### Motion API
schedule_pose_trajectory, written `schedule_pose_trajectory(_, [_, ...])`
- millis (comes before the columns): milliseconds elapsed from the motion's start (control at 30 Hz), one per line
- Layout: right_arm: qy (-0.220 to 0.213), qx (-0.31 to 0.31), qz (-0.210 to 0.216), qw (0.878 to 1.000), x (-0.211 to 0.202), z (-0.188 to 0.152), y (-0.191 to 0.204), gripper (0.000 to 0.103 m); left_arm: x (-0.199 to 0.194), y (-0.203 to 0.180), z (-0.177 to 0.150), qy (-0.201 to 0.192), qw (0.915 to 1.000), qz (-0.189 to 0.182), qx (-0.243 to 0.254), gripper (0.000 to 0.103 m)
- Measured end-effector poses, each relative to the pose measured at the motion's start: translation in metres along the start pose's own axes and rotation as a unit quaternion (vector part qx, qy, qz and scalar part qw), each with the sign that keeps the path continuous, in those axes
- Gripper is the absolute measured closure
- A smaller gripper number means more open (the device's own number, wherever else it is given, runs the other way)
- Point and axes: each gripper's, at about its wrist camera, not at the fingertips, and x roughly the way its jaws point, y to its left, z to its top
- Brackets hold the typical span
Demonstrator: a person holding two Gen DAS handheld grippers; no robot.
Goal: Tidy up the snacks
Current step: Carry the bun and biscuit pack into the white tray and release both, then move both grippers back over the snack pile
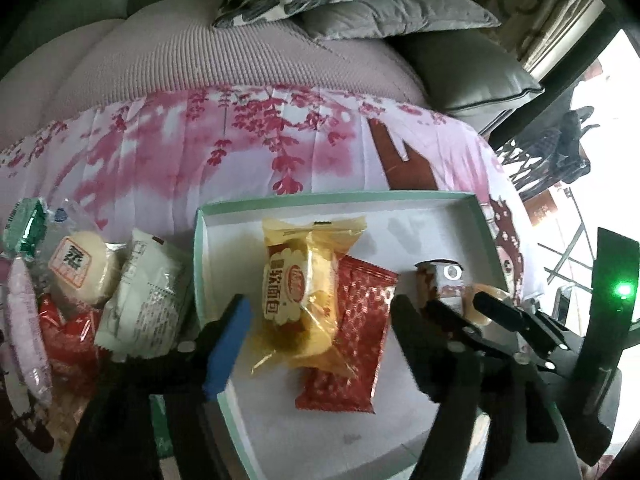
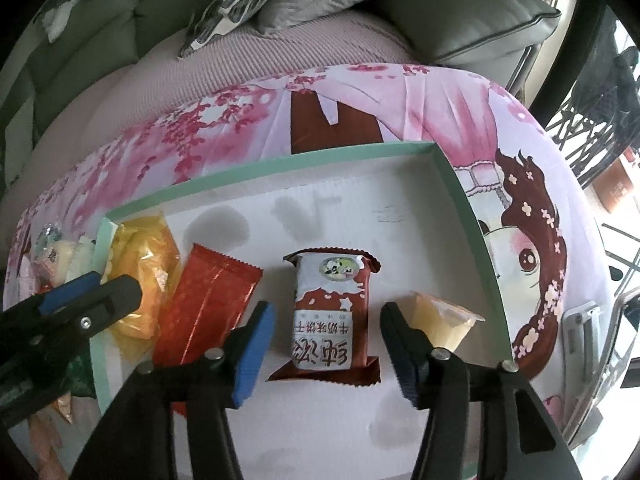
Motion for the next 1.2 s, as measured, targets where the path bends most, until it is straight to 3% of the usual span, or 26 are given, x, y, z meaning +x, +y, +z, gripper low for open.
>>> schedule_pose_trajectory(267, [-0.007,-0.011,-0.005,1.000,-0.018,-0.011,0.011,0.016,-0.041,0.015,-0.012,-0.039,0.9980,0.049,0.002,0.007])
schedule_pose_trajectory(433, [-0.015,-0.020,-0.003,1.000,-0.026,-0.023,0.023,0.000,-0.064,0.036,-0.026,-0.065,0.9939,0.088,0.010,0.004])
schedule_pose_trajectory(633, [-0.015,-0.033,0.004,0.999,-0.033,-0.040,0.044,0.000,-0.087,0.072,-0.050,-0.081,0.9869,0.139,-0.003,0.000])
schedule_pose_trajectory(867, [-0.013,-0.043,0.022,0.999,-0.040,-0.066,0.077,0.000,-0.116,0.120,-0.085,-0.096,0.9749,0.194,-0.054,0.000])
schedule_pose_trajectory(1033, [-0.013,-0.068,0.035,0.997,-0.043,-0.086,0.110,0.000,-0.130,0.154,-0.106,-0.094,0.9713,0.193,-0.103,0.000])
schedule_pose_trajectory(1200, [-0.016,-0.105,0.048,0.993,-0.047,-0.100,0.144,0.000,-0.139,0.183,-0.118,-0.081,0.9640,0.217,-0.131,0.000])
